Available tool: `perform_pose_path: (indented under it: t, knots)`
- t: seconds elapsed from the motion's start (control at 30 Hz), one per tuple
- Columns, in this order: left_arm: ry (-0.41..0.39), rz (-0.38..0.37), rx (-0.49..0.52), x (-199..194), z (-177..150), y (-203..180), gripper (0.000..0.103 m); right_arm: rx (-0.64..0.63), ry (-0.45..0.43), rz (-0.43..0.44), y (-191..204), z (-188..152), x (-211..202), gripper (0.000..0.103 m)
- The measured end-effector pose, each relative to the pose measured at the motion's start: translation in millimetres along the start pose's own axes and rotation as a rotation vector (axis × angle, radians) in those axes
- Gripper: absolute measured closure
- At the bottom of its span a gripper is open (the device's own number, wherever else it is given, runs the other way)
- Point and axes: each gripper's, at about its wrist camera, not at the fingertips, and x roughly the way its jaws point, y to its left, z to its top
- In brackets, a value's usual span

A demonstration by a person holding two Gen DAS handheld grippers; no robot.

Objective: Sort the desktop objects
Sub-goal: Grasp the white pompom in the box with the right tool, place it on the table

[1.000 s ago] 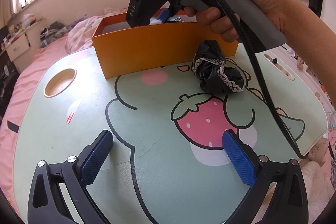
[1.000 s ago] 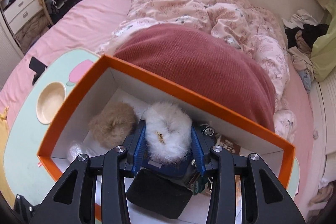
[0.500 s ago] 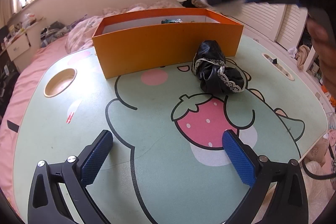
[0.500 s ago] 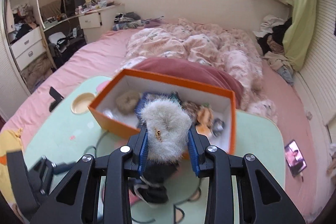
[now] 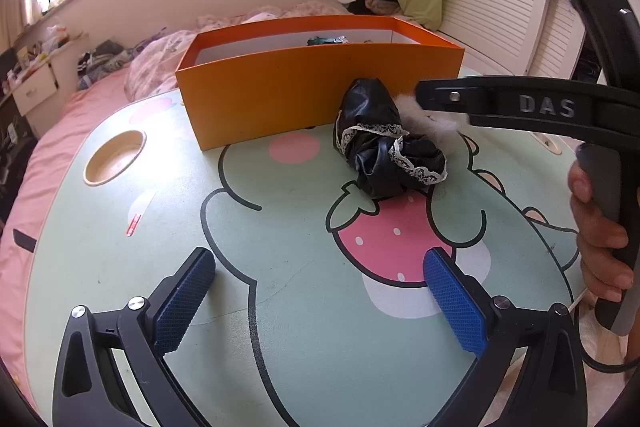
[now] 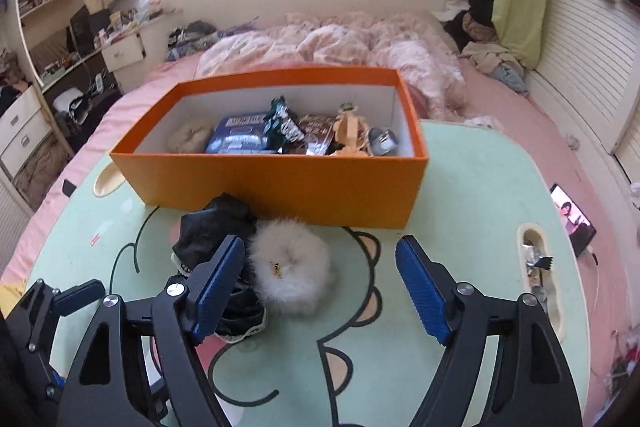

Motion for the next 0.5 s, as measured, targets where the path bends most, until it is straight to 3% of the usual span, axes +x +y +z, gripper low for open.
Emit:
perform_pose_path:
  t: [0.27,0.4,0.47,0.5]
  knots:
    - [-0.001,0.001,0.000,0.1,-0.3,0.6,0.000,0.031,0.039,-0.048,-13.1,-62.1,-23.5,0.024]
    - [-0.003,0.006,-0.002,-2.1,-1.4,1.4,0.000,0.012,0.024,-0.097,-5.1,-67.7,-22.9,0.015]
    - [-0.007,0.000,-0.024,-4.7,-0.8,5.9,0.000,0.000,0.032,-0.086,-1.5,-66.7,-19.1,0.000]
    - [-0.019,-0.017,-0.045,-8.8,-0.5,9.7,0.002,-0.001,0.028,-0.091,-1.2,-66.9,-18.4,0.001]
